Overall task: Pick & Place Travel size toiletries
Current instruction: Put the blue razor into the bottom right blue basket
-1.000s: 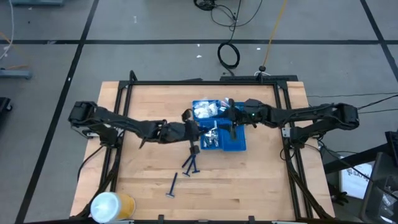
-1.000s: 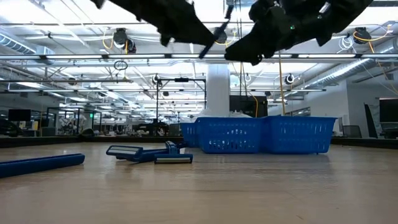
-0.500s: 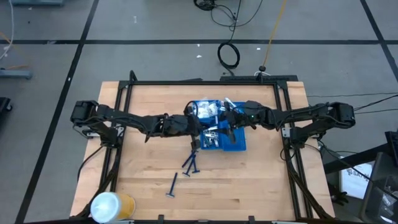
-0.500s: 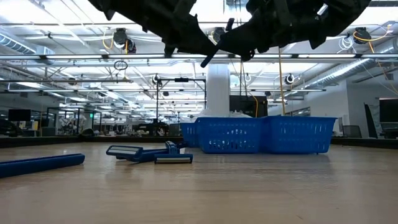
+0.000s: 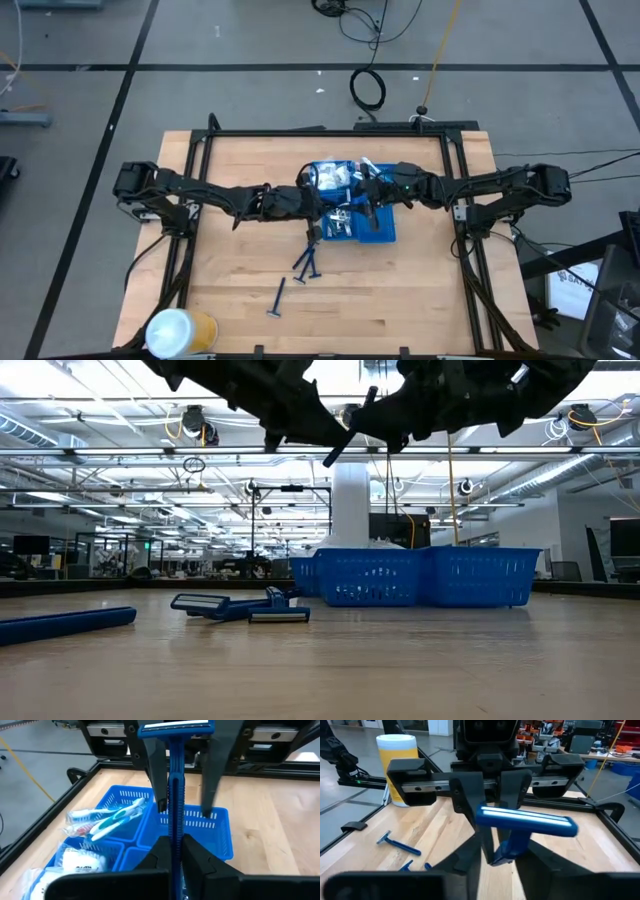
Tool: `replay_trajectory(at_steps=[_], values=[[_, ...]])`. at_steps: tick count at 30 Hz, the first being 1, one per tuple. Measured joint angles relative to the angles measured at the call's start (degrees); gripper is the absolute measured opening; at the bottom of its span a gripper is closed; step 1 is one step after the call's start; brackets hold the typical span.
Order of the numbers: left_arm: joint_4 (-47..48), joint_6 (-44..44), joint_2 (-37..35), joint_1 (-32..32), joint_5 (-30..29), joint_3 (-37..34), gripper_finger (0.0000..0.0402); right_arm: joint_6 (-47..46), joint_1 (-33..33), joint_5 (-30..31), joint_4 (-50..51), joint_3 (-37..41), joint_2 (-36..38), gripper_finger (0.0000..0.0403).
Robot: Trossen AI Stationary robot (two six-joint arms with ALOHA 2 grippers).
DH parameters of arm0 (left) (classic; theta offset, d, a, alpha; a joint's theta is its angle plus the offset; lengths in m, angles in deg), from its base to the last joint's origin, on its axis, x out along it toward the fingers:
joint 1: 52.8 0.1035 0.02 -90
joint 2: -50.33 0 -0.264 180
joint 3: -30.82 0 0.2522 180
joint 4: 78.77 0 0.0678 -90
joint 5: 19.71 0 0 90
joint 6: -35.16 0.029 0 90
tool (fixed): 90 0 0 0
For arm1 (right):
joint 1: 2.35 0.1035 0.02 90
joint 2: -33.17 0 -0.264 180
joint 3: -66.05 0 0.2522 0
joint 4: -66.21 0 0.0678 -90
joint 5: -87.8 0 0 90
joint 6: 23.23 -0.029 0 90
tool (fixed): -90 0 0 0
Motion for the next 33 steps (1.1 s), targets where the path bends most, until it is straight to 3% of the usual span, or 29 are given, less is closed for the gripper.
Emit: replay_trajectory(at_steps=[6,13,18,25,27,33], values=[[0.0,-1.0,0.0,0.0,0.2,0.0,0.0034,1.7,0.3,0.1,0.1,0.0,-0.5,0.0027],[-0.2,-5.3,0.0,-0.4,-1.3,0.0,0.0061,2.8,0.4,0.3,1.8,-0.1,-0.5,0.0028],[1.0,-6.9,-0.5,-0.7,-4.5,0.1,0.0113,3.5,0.5,4.2,6.0,0.0,0.6,0.0028],[10.7,-5.6,-2.1,-1.0,-12.1,0.3,0.019,1.5,0.0,9.0,26.7,-0.5,10.6,0.0028],[14.3,-7.3,-1.9,-1.0,-14.7,0.1,0.02,-1.8,0.2,8.8,33.6,-0.8,14.1,0.0029],[19.4,-10.2,-1.0,0.4,-15.1,0.1,0.0209,-9.5,1.8,11.1,50.6,0.7,19.3,0.0028]])
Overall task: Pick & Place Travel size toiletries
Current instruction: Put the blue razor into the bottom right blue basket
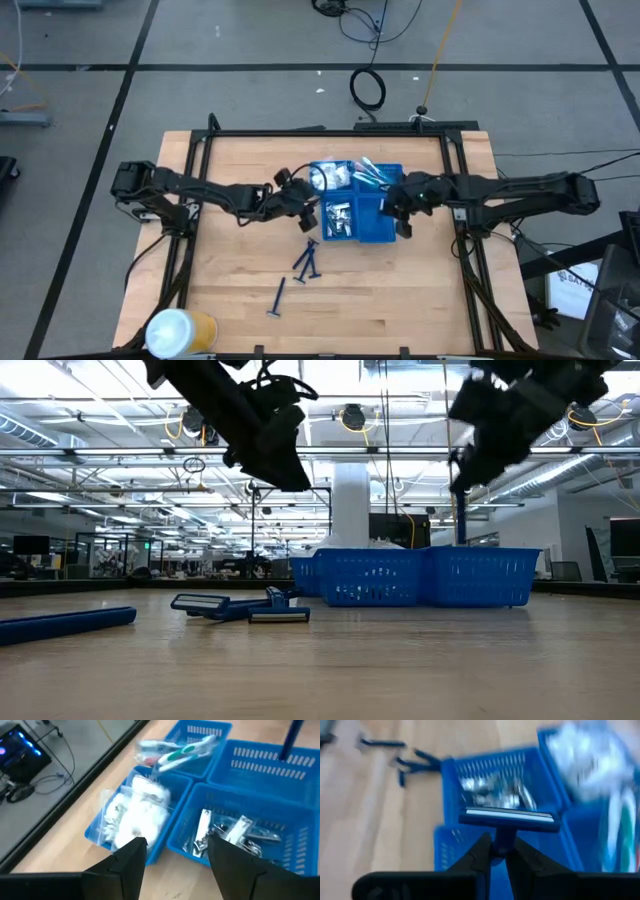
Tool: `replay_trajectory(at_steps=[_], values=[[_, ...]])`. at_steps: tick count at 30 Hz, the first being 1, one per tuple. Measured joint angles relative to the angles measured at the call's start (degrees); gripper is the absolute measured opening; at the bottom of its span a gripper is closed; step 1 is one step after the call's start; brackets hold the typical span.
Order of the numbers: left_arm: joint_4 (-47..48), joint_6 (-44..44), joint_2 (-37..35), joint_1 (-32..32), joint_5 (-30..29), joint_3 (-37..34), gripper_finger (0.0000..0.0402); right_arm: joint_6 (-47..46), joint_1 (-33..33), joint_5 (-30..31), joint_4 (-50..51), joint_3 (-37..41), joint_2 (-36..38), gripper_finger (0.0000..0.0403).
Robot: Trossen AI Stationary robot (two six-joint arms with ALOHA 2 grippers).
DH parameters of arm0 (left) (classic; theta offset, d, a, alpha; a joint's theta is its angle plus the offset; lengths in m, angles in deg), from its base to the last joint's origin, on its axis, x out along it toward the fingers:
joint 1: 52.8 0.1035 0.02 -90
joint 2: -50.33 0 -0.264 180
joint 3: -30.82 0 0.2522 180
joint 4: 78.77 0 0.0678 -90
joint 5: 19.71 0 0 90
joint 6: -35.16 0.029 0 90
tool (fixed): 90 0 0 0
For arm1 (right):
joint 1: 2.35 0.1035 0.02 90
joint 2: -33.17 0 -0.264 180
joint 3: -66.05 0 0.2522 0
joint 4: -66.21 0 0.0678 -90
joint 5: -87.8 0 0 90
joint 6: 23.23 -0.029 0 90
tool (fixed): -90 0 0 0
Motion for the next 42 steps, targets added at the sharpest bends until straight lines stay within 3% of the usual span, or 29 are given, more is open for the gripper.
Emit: replay_trajectory(at_steps=[9,16,29,34,37,42], values=[[-0.3,-1.7,0.0,1.8,0.2,0.0,0.0209,-8.2,0.3,0.6,0.5,5.7,0.0,0.0035],[0.0,-1.7,0.0,1.9,0.3,0.0,0.0209,-8.9,0.3,-3.8,0.4,6.2,0.1,0.0041],[0.0,-2.9,0.0,1.9,0.3,0.0,0.0209,-7.0,0.3,-3.5,-3.9,6.2,0.1,0.0179],[0.0,-4.1,0.0,1.9,0.6,0.0,0.0209,-3.6,0.3,-3.5,-10.1,6.2,0.0,0.0209],[0.1,-5.8,0.0,1.9,4.8,0.0,0.0209,-2.0,0.3,-3.5,-13.1,6.2,0.0,0.0211],[4.0,-9.4,0.6,0.7,17.4,0.0,0.0209,0.4,0.3,-3.5,-15.0,6.2,0.0,0.0204]])
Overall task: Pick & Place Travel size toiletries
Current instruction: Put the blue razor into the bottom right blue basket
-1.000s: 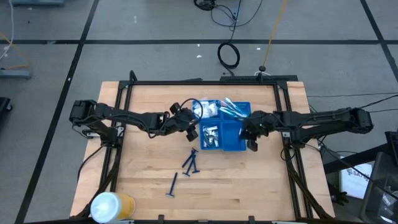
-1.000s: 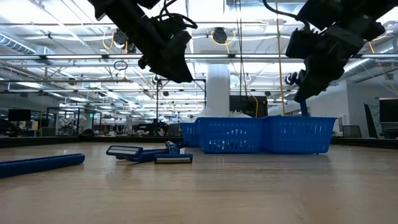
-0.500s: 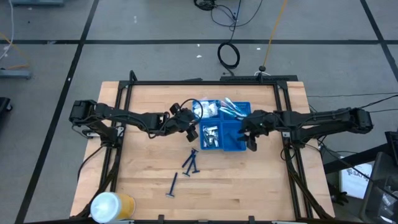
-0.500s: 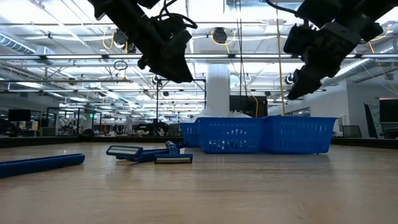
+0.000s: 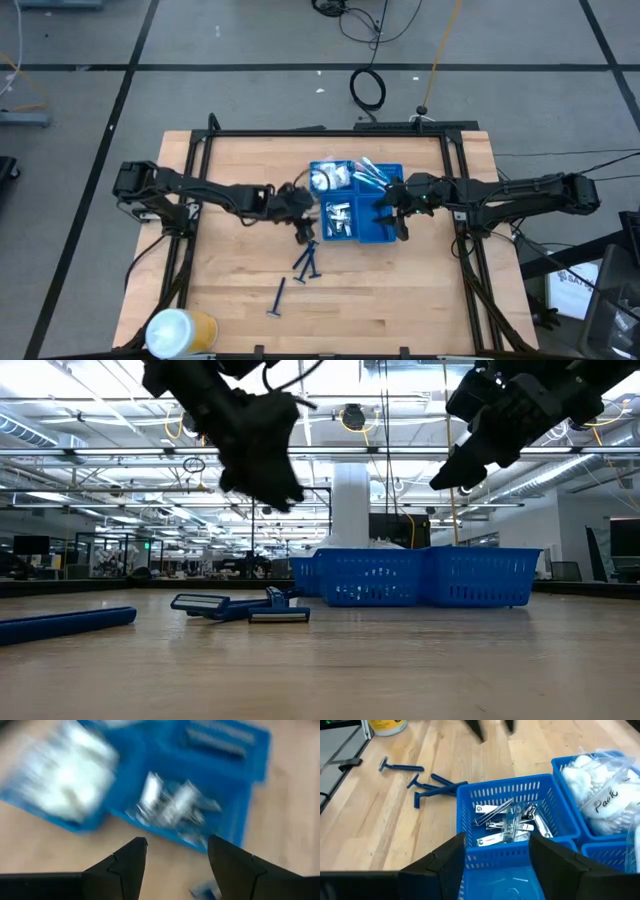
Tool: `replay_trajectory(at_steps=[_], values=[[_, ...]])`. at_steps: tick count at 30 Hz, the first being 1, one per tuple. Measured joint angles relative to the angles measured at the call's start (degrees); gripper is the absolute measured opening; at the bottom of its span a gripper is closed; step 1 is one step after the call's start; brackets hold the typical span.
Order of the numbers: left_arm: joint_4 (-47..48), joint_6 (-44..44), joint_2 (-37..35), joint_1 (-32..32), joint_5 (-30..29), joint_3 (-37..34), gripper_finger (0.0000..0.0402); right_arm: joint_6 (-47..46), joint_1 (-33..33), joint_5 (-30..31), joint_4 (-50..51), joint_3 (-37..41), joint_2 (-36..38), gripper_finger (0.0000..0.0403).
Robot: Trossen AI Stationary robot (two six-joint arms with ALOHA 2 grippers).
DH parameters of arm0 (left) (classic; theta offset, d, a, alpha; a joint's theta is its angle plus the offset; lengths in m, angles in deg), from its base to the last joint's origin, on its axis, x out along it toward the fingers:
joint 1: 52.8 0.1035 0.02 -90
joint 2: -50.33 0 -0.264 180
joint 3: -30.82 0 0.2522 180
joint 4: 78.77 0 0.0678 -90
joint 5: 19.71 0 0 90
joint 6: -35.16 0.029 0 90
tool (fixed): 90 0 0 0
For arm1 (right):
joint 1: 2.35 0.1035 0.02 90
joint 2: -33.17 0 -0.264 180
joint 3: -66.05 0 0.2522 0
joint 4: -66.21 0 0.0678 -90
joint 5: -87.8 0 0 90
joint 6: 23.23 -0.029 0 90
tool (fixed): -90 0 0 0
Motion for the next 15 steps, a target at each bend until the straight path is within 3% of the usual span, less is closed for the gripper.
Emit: replay_trajectory(at_steps=[7,15], values=[[7.1,-2.2,5.9,-6.0,2.5,0.0,0.0209,0.5,0.0,0.0,0.0,0.0,0.0,0.0201],[5.4,-8.7,15.3,-10.4,6.9,0.2,0.0209,0.5,0.0,0.0,0.0,0.0,0.0,0.02]])
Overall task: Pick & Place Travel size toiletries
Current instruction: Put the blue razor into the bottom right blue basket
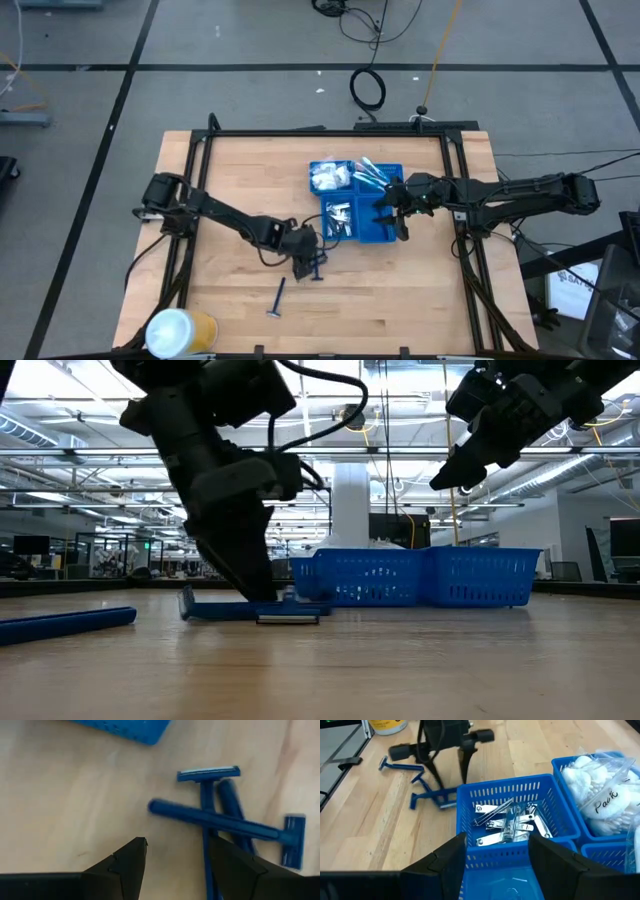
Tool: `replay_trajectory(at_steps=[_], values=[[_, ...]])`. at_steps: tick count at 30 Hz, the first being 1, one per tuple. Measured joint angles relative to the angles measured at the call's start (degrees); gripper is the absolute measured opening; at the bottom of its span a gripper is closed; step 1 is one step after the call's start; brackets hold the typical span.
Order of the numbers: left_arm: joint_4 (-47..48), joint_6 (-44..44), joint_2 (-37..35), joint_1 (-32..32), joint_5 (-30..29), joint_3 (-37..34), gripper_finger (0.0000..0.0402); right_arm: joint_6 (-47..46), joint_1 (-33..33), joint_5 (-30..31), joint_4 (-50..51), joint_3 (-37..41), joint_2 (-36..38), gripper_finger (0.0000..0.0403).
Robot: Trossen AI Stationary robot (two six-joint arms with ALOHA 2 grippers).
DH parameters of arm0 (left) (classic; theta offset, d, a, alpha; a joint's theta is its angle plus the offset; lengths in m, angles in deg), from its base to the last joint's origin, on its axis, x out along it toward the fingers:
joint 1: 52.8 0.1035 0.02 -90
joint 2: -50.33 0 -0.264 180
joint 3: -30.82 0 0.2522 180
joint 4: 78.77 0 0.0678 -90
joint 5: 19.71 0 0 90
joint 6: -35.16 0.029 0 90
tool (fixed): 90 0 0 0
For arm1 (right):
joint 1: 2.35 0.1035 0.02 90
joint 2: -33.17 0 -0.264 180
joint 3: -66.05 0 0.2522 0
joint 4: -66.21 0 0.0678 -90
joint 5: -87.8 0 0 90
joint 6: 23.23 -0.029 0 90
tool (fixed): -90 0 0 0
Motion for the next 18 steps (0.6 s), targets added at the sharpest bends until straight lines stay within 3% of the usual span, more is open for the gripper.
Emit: replay_trajectory(at_steps=[11,18], values=[[1.2,-4.5,1.7,-1.2,0.6,0.1,0.0209,-0.4,0.0,0.0,0.0,0.0,0.0,0.0199],[3.6,-2.2,-4.7,-0.4,-2.1,-0.6,0.0209,-0.3,0.0,0.0,0.0,0.0,0.0,0.0197]])
